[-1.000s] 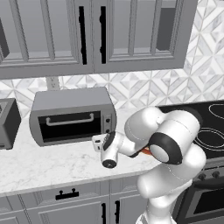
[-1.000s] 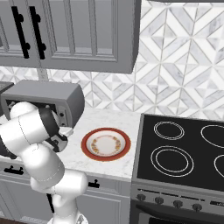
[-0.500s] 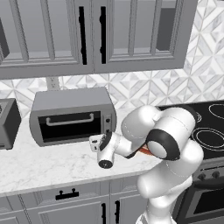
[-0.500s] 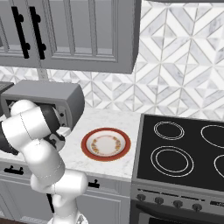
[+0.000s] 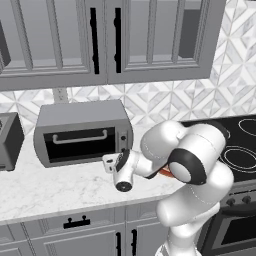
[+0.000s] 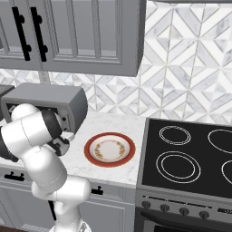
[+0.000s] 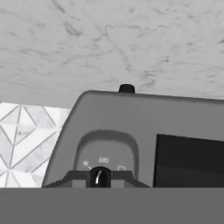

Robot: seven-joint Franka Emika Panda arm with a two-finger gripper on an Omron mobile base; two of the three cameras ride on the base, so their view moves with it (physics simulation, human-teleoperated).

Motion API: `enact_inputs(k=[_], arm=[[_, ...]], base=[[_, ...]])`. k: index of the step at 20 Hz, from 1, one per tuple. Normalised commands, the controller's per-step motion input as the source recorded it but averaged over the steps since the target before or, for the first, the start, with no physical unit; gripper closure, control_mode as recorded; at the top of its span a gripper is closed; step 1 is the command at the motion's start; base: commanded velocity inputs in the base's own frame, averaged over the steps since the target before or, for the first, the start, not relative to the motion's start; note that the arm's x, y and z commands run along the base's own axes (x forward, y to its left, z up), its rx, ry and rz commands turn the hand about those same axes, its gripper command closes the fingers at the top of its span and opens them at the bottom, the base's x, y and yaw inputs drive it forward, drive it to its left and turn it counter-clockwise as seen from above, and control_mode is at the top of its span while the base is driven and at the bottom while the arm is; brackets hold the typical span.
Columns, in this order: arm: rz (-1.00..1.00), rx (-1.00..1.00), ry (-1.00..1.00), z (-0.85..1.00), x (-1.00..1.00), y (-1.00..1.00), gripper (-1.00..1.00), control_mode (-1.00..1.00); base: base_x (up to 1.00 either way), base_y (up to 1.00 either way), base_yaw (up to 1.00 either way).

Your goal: Pick up the kebab skewer and baguette bread, and place them inside the toaster oven. Close the toaster oven door and start by setting the timer.

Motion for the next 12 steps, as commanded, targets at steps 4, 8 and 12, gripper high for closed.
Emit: enact_inputs(k=[4, 8, 12], arm=[[-0.01, 0.23, 0.0, 0.05, 0.31, 0.0, 1.0, -1.0], [-0.01, 0.23, 0.0, 0.09, 0.36, 0.0, 1.0, -1.0], [0.0, 0.22, -0.01, 0.18, 0.41, 0.0, 1.0, -1.0]], base=[[0.0, 0.0, 0.0], [0.0, 0.0, 0.0], [0.0, 0.0, 0.0]])
